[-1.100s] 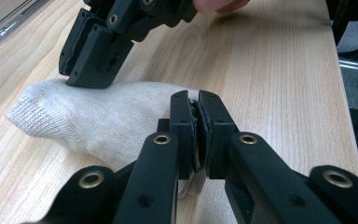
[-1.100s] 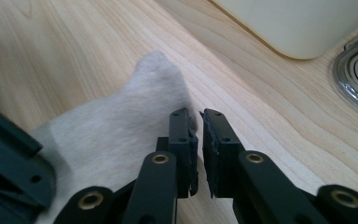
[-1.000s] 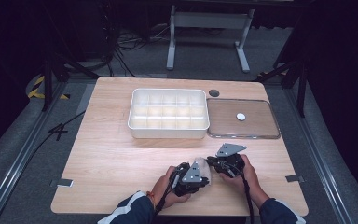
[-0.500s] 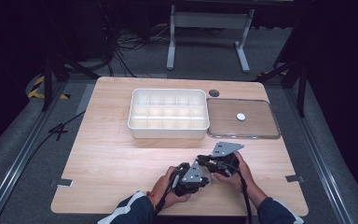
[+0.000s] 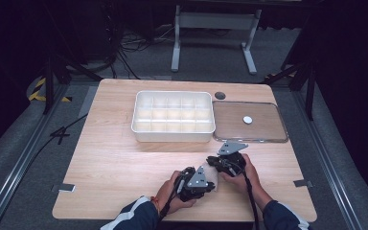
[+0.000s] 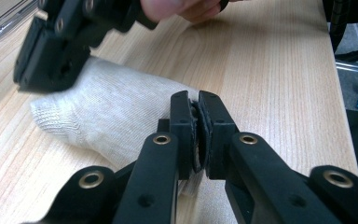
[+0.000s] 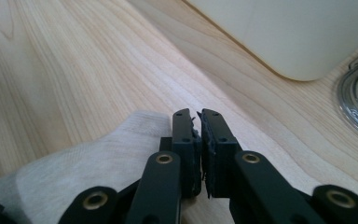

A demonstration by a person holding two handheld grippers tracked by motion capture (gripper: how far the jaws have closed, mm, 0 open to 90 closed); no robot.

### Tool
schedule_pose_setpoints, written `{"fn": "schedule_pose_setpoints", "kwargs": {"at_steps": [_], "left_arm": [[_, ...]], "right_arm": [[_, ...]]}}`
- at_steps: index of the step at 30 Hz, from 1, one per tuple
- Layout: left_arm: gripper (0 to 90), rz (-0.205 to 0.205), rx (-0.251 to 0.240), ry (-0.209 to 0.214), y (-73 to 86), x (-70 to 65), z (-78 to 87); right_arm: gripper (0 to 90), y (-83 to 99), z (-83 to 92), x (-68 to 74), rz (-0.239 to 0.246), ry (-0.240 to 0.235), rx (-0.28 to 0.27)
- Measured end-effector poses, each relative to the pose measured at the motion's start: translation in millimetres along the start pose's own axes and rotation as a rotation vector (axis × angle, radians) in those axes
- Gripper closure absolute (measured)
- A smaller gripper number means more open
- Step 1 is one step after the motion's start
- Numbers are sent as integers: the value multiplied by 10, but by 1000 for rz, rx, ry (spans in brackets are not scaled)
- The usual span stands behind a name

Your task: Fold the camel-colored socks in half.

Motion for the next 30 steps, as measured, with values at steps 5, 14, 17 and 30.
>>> {"fn": "schedule_pose_setpoints", "kwargs": {"at_steps": [5,14,17,30], "left_arm": [[810,4,-23,-13,-19,20,42],[725,35,-63,-25,-53,73,126],[716,39,-67,-34,-68,80,148],[500,36,-59,-76,-115,107,428]], "right_arm": [[793,-62,136,8,-1,-8,-49],[606,-124,333,34,-22,-42,-95],[560,-128,328,56,-18,-43,-83],[444,-56,286,129,-25,-59,-26]]}}
Point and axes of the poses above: each handheld gripper's, and its own axes: z roughly backward along the jaws, y roughly out of its underside, x roughly to its left, the point moved 5 cm from there along -z, roughly forward along the jaws
